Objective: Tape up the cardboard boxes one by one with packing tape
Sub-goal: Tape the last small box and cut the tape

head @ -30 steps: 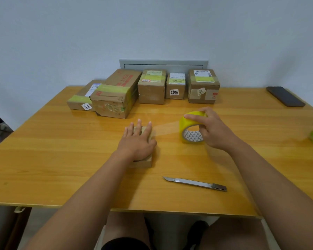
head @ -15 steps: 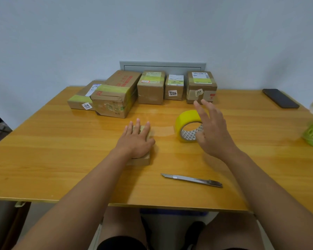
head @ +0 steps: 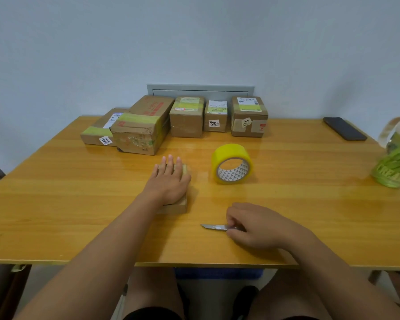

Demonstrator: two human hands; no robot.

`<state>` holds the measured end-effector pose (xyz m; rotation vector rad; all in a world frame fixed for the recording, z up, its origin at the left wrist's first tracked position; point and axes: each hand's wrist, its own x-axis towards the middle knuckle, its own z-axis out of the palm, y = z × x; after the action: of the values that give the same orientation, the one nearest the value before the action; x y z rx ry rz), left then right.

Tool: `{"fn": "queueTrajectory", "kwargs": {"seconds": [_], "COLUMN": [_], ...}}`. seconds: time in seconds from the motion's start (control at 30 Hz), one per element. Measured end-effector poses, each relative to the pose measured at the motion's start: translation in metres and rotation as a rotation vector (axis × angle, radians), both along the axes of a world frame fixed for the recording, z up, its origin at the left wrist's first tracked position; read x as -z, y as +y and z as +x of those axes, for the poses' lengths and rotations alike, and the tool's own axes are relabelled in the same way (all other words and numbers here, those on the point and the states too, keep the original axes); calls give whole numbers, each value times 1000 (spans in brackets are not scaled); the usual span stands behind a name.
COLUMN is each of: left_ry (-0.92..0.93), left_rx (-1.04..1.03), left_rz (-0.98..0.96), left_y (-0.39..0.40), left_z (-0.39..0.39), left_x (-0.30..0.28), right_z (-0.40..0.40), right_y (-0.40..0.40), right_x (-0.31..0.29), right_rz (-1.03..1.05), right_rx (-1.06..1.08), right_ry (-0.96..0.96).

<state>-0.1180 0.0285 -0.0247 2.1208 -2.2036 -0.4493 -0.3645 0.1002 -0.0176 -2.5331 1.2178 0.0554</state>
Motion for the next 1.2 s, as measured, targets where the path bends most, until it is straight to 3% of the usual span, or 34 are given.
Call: {"fn": "queueTrajectory", "kwargs": {"seconds": [0.13, 0.3, 0.4, 0.57, 0.63, 0.7, 0.83, 1.1, 1.2], "left_ry": [19, 33, 28, 38, 48, 65, 97, 89, 97], "left_rx": [-4, -7, 7, 36, 42, 45, 48, 62, 66], "left_rz": [-16, -26, -21, -39, -49, -58, -68, -80, -101], "left_y": [0, -4, -4, -5, -5, -5, -4, -2, -1], "left_z": [2, 4, 6, 9, 10, 11, 10, 11, 13], "left_x": [2, 4, 4, 5, 7, 7, 6, 7, 6], "right_z": [4, 31, 62, 100, 102, 97, 90, 95, 88], "right_y": [-7, -34, -55, -85, -90, -89, -80, -75, -75], "right_x": [-9, -22, -27, -28, -24, -18, -7, 6, 15], "right_rz": [60, -72, 26, 108, 78, -31, -345, -767, -801], "right_rx": [48, 199, 306, 385, 343, 274, 168, 125, 149], "right_ry": [-103, -735, -1038, -1200, -1192, -1064, -870, -629, -590]}}
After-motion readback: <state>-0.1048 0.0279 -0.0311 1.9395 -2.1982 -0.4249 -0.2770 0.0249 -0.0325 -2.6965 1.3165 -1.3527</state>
